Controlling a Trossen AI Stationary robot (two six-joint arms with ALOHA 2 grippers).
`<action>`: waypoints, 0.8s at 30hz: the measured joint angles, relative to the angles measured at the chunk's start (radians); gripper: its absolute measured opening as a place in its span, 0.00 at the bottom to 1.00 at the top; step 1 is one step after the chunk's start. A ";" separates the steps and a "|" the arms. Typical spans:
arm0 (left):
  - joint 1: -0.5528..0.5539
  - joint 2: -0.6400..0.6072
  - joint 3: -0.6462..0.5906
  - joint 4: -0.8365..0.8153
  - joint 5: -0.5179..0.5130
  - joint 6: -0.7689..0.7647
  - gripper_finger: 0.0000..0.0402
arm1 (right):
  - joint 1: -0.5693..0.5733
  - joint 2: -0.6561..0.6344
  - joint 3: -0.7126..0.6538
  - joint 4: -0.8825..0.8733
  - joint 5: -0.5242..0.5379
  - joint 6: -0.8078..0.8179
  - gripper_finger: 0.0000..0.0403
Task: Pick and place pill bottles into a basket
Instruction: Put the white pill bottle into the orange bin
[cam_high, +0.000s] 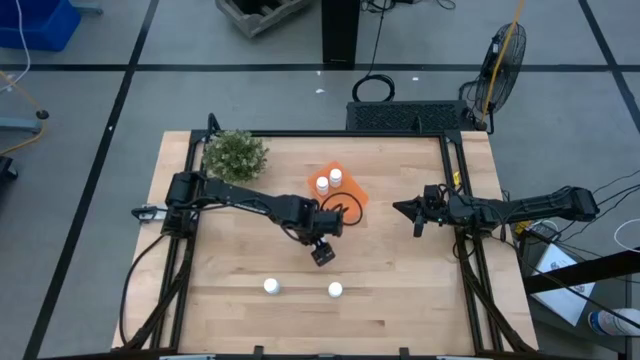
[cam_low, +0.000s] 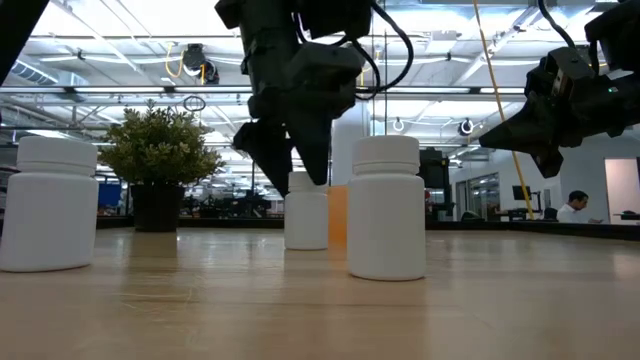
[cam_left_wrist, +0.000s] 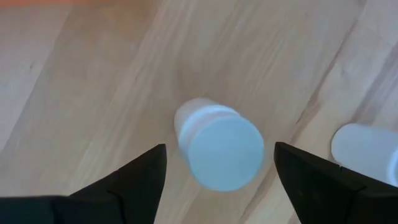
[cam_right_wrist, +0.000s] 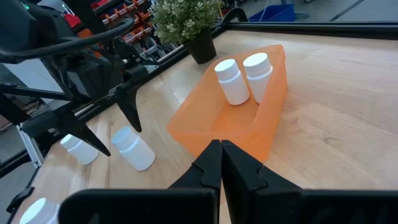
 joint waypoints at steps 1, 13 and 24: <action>0.002 0.000 0.000 0.006 0.000 0.000 0.72 | 0.000 0.000 0.000 0.000 0.000 0.000 0.00; 0.002 0.000 0.000 0.044 0.005 0.004 0.57 | 0.000 0.000 0.000 -0.008 0.000 0.015 0.00; 0.003 -0.002 0.001 0.044 0.005 0.053 0.42 | 0.000 0.000 0.000 -0.023 0.000 0.015 0.00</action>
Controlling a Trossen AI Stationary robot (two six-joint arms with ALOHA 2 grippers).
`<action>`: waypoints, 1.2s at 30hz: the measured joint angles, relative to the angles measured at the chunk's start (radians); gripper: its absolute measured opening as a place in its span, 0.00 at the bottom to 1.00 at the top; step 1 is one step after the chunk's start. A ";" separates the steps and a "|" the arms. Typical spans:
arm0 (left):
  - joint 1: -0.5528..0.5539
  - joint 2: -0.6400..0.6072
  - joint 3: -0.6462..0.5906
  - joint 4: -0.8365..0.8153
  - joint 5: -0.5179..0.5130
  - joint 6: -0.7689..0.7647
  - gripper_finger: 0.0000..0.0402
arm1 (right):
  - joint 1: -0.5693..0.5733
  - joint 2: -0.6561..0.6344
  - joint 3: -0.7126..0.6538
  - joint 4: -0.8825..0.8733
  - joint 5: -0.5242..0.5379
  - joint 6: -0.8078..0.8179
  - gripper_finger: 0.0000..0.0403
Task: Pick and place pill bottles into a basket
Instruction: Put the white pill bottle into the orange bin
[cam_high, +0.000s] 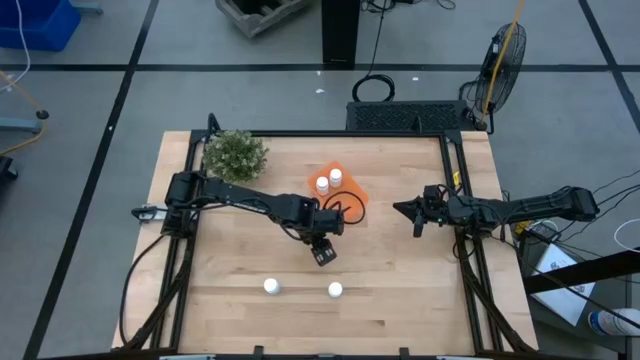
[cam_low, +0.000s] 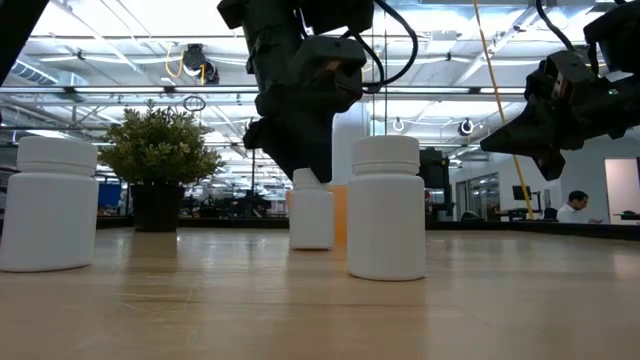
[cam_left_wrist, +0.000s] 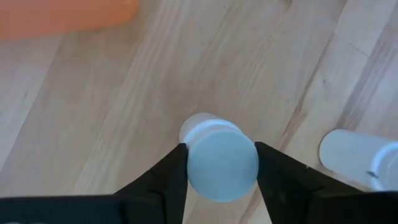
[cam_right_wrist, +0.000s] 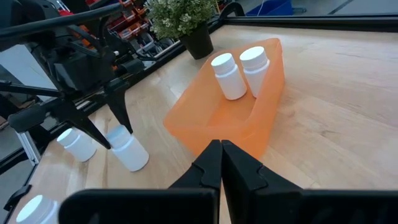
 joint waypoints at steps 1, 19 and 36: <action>0.000 0.000 0.000 0.000 -0.001 0.003 0.41 | 0.000 0.000 0.000 0.000 0.000 0.000 0.00; 0.089 -0.194 0.000 -0.082 -0.015 -0.023 0.41 | 0.000 0.002 0.000 -0.022 0.002 0.003 0.00; 0.365 -0.239 0.001 0.120 0.044 0.090 0.41 | 0.000 0.003 0.000 -0.022 0.003 0.003 0.00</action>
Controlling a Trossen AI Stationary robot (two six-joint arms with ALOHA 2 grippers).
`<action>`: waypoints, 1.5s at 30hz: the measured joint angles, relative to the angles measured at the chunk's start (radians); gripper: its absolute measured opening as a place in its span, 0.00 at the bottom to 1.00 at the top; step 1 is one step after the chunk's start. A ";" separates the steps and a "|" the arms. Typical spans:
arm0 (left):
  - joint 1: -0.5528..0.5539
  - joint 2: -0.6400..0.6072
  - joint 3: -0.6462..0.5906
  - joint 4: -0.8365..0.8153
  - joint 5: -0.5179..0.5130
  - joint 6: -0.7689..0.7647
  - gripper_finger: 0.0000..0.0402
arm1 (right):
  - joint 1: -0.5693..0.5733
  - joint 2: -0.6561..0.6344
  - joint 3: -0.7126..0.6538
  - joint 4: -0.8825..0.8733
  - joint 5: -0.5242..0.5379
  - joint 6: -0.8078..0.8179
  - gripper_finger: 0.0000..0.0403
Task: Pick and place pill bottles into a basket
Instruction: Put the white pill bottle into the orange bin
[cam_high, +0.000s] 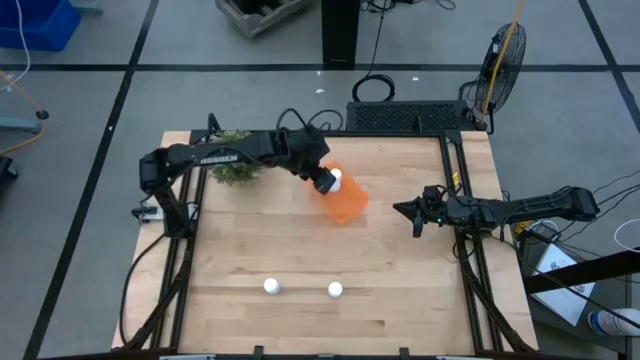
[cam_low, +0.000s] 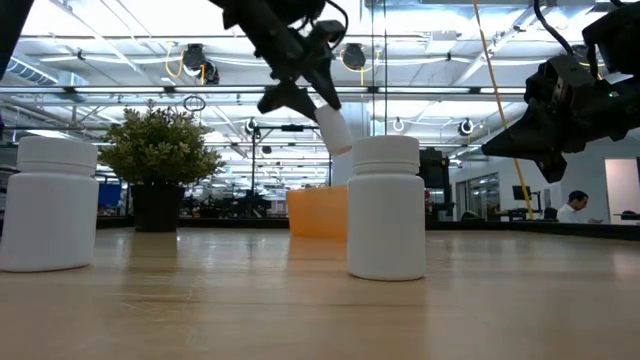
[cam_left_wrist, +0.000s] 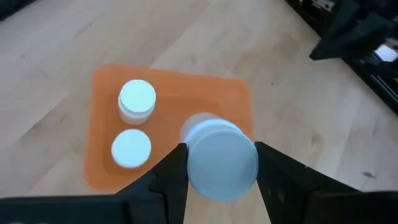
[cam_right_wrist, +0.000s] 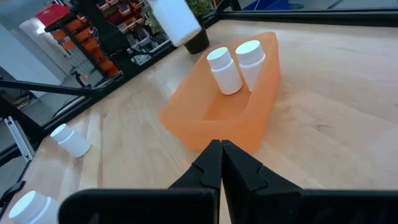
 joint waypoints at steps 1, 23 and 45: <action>0.007 0.011 0.000 0.011 0.008 0.002 0.41 | 0.000 0.000 0.000 0.000 0.000 0.002 0.00; 0.012 0.218 0.000 0.048 0.070 0.189 0.41 | 0.000 0.000 0.000 -0.004 -0.006 0.058 0.00; 0.005 0.218 0.000 -0.066 -0.010 0.305 0.47 | 0.000 0.000 0.000 -0.008 -0.003 0.052 0.00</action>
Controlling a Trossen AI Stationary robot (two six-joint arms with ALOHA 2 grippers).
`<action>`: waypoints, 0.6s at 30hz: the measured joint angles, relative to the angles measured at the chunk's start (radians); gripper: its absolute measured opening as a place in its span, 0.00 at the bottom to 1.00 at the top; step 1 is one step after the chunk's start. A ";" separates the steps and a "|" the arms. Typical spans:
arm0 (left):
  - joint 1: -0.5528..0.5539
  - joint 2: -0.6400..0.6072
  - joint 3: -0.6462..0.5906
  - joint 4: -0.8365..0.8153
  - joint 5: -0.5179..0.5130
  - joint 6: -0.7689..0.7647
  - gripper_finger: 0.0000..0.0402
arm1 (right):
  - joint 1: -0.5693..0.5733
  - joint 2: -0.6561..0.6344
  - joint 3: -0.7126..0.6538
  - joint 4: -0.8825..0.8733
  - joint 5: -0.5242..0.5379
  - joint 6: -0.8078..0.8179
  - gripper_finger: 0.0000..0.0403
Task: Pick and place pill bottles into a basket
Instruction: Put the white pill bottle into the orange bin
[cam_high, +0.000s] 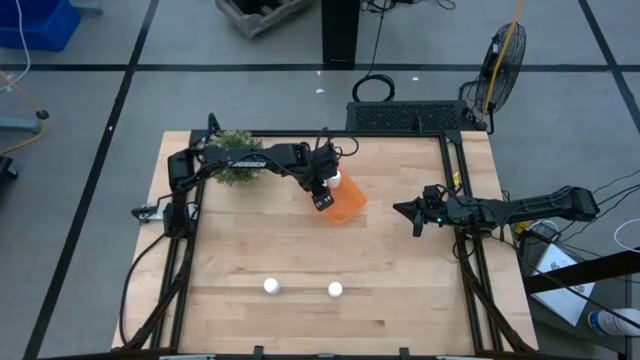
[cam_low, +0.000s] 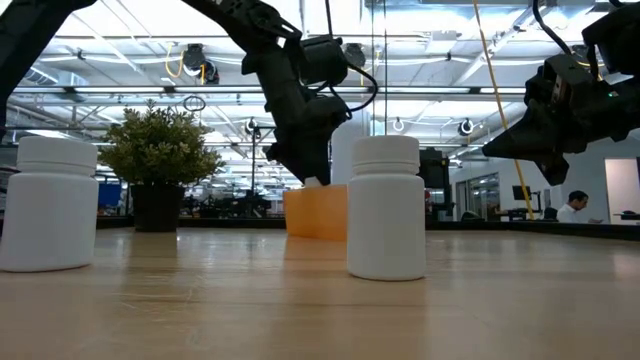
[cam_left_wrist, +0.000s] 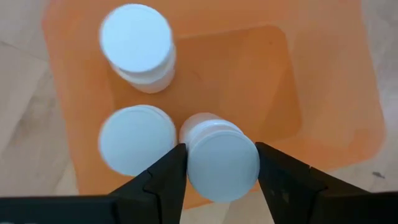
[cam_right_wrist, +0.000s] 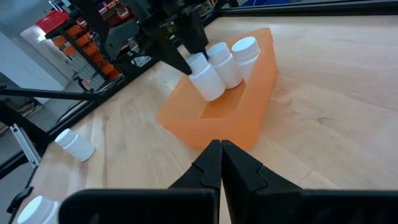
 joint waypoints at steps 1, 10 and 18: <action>0.000 0.000 0.000 -0.001 0.016 -0.003 0.47 | 0.000 0.000 0.000 0.000 0.000 0.000 0.00; 0.000 0.000 0.000 0.005 -0.002 -0.039 0.47 | 0.000 0.000 0.000 0.000 0.000 -0.003 0.00; 0.000 0.000 0.000 0.006 -0.016 -0.046 0.54 | 0.000 0.000 0.000 0.000 0.000 -0.003 0.00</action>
